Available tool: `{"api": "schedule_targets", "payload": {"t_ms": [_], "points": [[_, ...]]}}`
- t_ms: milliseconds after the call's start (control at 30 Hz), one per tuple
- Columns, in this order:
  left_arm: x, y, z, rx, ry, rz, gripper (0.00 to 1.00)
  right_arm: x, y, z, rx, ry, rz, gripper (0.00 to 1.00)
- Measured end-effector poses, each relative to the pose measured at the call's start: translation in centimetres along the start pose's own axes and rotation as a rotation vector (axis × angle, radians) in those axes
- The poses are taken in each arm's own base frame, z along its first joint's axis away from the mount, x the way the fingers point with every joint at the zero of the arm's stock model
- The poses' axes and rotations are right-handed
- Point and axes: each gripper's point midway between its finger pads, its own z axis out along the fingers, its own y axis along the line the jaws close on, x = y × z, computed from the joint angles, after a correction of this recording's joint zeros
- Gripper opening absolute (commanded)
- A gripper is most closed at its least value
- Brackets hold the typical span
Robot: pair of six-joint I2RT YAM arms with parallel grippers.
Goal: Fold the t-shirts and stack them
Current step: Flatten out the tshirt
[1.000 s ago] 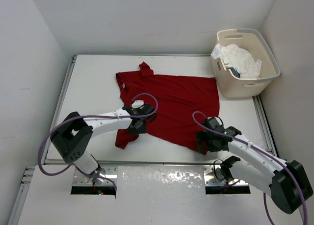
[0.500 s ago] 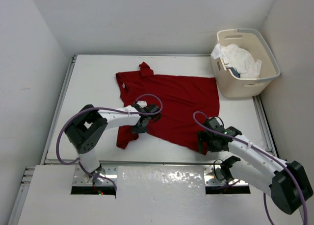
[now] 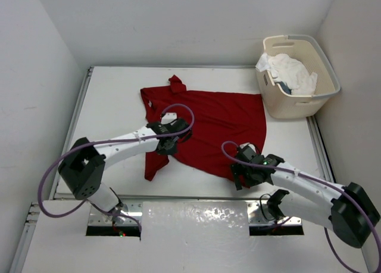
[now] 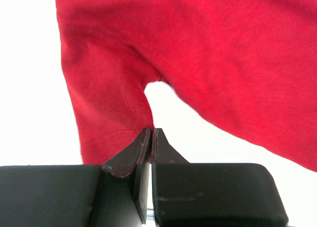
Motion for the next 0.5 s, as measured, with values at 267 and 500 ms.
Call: {"api": "schedule_targets", "payload": {"t_ms": [267,500], "points": [[-1.3,0.8,-1.7,-0.008,-0.043,0.006,0.00,0.1,0.6,0.7,0.019,0.010,-0.087,0.66],[-1.6,2.3,-2.7,-0.040,-0.070,0.009,0.00,0.0,1.1,1.0,0.010,-0.001,-0.087,0.40]]}}
